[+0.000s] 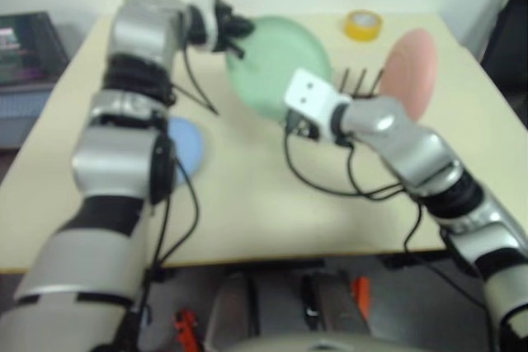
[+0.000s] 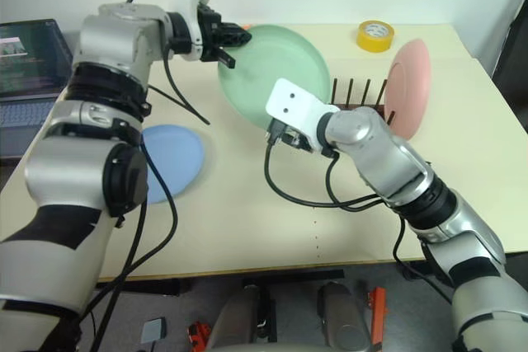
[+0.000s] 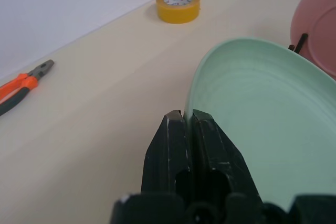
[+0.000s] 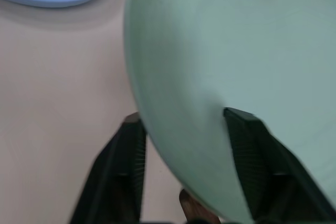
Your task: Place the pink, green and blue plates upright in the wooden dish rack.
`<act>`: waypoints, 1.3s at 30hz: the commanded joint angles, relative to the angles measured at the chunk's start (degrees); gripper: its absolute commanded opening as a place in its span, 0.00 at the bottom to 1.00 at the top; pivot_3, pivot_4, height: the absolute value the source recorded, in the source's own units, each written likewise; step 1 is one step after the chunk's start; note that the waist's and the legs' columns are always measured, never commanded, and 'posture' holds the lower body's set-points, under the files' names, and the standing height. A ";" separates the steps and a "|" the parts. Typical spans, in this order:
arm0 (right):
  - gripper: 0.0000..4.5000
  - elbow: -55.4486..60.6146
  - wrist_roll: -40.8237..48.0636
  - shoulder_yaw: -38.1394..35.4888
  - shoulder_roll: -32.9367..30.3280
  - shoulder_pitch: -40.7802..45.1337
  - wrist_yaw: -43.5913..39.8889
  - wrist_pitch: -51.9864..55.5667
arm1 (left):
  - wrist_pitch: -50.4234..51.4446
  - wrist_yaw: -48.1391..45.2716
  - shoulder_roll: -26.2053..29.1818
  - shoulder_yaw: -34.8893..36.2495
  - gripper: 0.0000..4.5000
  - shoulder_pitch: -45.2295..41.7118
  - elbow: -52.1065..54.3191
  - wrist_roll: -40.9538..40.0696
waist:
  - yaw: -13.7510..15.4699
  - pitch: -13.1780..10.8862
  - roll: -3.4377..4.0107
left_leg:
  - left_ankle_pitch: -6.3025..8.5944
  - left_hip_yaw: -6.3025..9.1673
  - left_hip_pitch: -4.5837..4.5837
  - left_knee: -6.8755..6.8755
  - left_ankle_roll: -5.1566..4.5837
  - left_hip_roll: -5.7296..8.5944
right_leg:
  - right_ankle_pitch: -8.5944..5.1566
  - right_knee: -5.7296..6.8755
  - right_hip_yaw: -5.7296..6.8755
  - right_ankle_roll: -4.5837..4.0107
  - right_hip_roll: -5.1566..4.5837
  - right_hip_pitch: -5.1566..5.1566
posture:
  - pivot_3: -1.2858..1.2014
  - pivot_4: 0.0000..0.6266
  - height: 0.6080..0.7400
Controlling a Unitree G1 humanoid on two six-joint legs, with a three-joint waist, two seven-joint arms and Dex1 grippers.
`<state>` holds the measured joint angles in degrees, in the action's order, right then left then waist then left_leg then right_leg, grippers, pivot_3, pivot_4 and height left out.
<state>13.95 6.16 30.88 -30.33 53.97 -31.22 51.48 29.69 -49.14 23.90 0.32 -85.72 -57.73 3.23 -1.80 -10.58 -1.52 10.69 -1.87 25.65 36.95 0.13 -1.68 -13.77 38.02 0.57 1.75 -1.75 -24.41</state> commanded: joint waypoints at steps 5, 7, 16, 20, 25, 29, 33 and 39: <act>0.00 0.71 -3.56 -2.78 0.61 1.20 -1.23 -3.55 | -1.26 0.83 -0.08 -0.05 0.00 -0.44 0.53 -1.12 | 0.05 0.00 0.00 | 0.00 0.00 0.00 0.00 0.00 0.01 | 0.01 0.00 0.00 -0.01 -0.01 0.00 | 0.52 0.24 1.00; 0.00 0.83 -3.86 -3.20 0.91 0.99 -1.52 -3.88 | -1.28 0.72 -0.43 0.08 0.00 -0.70 0.25 -1.36 | 0.05 0.00 0.00 | 0.00 0.00 0.00 0.00 0.00 0.01 | 0.01 0.00 0.00 -0.01 -0.01 0.00 | 0.52 0.24 1.00; 0.00 0.50 -5.50 -5.07 1.84 0.77 -1.29 -5.35 | -1.72 -2.45 -0.42 -1.17 0.16 -0.98 0.91 -1.10 | 0.05 0.00 0.00 | 0.00 -0.01 0.00 0.01 0.00 0.01 | 0.03 0.02 0.01 -0.06 0.00 0.00 | 0.52 0.24 1.00; 0.00 -0.87 -6.15 -6.75 2.31 1.02 -0.05 -7.79 | -1.84 -3.52 0.92 -0.45 0.49 -1.26 0.45 -1.72 | 0.08 0.00 0.00 | 0.00 -0.02 0.00 0.02 0.00 0.02 | 0.13 0.02 0.00 -0.22 0.00 0.00 | 0.52 0.24 1.00; 0.00 -3.37 -7.64 -10.24 4.27 0.83 2.28 -16.33 | -4.98 -6.69 4.90 3.08 0.72 -0.85 -2.60 -5.23 | -0.19 0.00 0.00 | 0.00 -0.02 -0.04 0.01 0.01 0.00 | 0.13 0.04 -0.03 -0.21 0.03 0.00 | 0.52 0.24 1.00; 0.00 -3.72 -7.19 -13.06 5.24 0.32 2.30 -18.62 | -5.99 -6.57 8.42 5.46 0.72 -1.85 -4.12 -7.29 | -0.14 -0.01 0.01 | 0.00 -0.02 -0.05 -0.02 0.00 -0.05 | 0.12 0.06 0.01 -0.24 0.09 -0.02 | 0.52 0.24 1.00; 0.00 -3.51 -5.36 -18.05 6.65 0.17 2.50 -20.30 | -8.29 -14.33 11.62 8.79 0.72 -0.19 -1.51 -11.96 | 0.04 -0.01 0.00 | 0.00 -0.03 -0.03 -0.01 0.01 -0.04 | 0.14 0.03 0.02 -0.26 0.07 0.00 | 0.52 0.24 1.00; 0.00 -3.59 8.81 -37.57 6.42 4.32 2.12 -13.10 | -6.94 -27.16 10.79 7.58 0.72 9.87 12.07 -17.72 | 0.57 -0.01 0.01 | -0.05 -0.05 -0.04 0.01 0.07 -0.10 | 0.15 0.08 0.06 -0.27 -0.25 0.09 | 0.52 0.24 1.00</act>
<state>8.55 10.69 -0.93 -23.30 55.97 -29.39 36.74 22.39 -73.35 34.95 8.66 -76.40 -50.89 -12.50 -1.24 -10.59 -1.52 10.61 -1.92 25.61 36.97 0.26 -1.77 -13.60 38.09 0.65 1.50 -2.05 -24.29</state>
